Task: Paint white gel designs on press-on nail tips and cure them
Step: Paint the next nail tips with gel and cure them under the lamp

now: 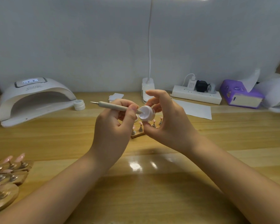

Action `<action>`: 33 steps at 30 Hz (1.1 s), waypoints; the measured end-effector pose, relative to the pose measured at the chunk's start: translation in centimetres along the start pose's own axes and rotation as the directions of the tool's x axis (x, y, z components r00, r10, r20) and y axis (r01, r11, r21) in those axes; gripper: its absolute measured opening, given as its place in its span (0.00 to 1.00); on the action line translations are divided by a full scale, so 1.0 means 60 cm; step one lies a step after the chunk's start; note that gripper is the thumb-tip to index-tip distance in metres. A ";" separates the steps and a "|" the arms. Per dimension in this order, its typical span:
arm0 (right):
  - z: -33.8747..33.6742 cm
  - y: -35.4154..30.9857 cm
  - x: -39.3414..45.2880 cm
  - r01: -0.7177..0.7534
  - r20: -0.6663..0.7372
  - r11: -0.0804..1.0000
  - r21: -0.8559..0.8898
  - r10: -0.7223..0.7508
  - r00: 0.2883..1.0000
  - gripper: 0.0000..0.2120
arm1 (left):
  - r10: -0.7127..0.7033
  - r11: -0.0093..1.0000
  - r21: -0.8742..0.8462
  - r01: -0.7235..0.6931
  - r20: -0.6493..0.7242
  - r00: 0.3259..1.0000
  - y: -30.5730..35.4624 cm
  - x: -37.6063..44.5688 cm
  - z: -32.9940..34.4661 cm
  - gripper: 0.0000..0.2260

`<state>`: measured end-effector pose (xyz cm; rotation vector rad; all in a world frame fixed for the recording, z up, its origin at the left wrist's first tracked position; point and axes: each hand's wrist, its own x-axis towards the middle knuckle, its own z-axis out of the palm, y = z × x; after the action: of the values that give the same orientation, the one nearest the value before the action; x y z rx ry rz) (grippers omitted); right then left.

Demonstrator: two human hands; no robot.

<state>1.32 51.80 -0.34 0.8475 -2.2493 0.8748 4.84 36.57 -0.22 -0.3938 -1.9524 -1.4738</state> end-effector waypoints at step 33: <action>0.003 0.001 0.001 -0.061 -0.001 0.995 0.079 0.061 0.998 0.36 | -0.443 0.769 -0.549 0.326 -0.092 0.892 0.019 0.032 -0.010 0.10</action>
<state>1.20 51.70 -0.45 0.8155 -2.2613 0.9976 4.26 36.09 1.98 -0.0380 -1.4851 -2.2293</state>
